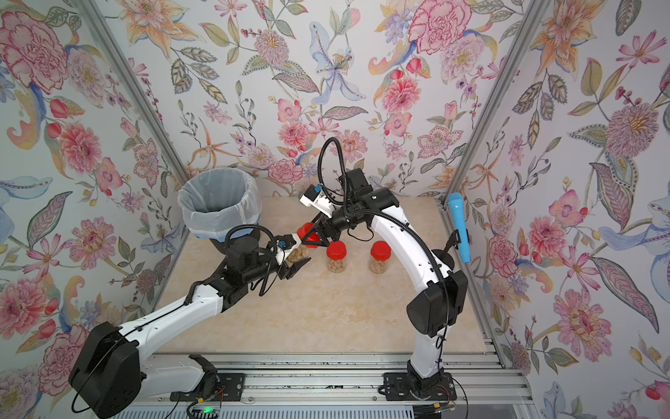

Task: Empty moldy peanuts from jars
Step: Unscrew the lid from the jar.

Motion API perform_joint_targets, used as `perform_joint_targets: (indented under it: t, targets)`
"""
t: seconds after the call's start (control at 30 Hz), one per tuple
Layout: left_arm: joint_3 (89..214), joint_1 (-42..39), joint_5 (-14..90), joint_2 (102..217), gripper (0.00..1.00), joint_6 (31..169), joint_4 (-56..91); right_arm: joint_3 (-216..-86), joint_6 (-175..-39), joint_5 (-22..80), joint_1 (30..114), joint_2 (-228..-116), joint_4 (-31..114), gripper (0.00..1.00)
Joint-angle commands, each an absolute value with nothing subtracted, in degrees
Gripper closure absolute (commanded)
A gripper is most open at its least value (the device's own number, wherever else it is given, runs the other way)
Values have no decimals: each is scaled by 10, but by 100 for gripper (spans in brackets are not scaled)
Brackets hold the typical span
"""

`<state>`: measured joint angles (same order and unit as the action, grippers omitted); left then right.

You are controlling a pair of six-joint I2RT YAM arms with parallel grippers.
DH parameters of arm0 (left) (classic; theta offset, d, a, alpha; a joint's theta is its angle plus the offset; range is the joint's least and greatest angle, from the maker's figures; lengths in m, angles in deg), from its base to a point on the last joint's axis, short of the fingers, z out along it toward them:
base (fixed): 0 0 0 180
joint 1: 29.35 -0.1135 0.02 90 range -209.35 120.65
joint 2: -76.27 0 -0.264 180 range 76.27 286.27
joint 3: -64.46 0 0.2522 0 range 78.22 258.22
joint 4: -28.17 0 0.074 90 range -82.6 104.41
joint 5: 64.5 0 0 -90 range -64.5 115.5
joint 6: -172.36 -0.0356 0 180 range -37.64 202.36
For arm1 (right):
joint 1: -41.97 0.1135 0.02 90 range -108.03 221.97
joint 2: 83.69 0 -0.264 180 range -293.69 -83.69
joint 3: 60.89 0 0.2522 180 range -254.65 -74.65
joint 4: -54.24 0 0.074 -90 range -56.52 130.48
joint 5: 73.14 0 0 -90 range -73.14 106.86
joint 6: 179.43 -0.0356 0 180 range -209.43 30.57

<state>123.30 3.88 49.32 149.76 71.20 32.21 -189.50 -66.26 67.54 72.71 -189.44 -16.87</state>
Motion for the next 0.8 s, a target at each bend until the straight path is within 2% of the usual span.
perform_joint_targets:
  t: [0.0, 0.13, 0.77]
  targets:
    - [1247, 49, 502, 1483, 73, 701, 393, -1896, -652, 721, 752, -1904, -196, 20]
    - [1245, 44, 497, 1483, 73, 703, 398, -1889, -654, 720, 746, -1896, -195, 16]
    - [1222, 15, 443, 1479, 72, 718, 446, -1814, -686, 674, 716, -1836, -174, 9]
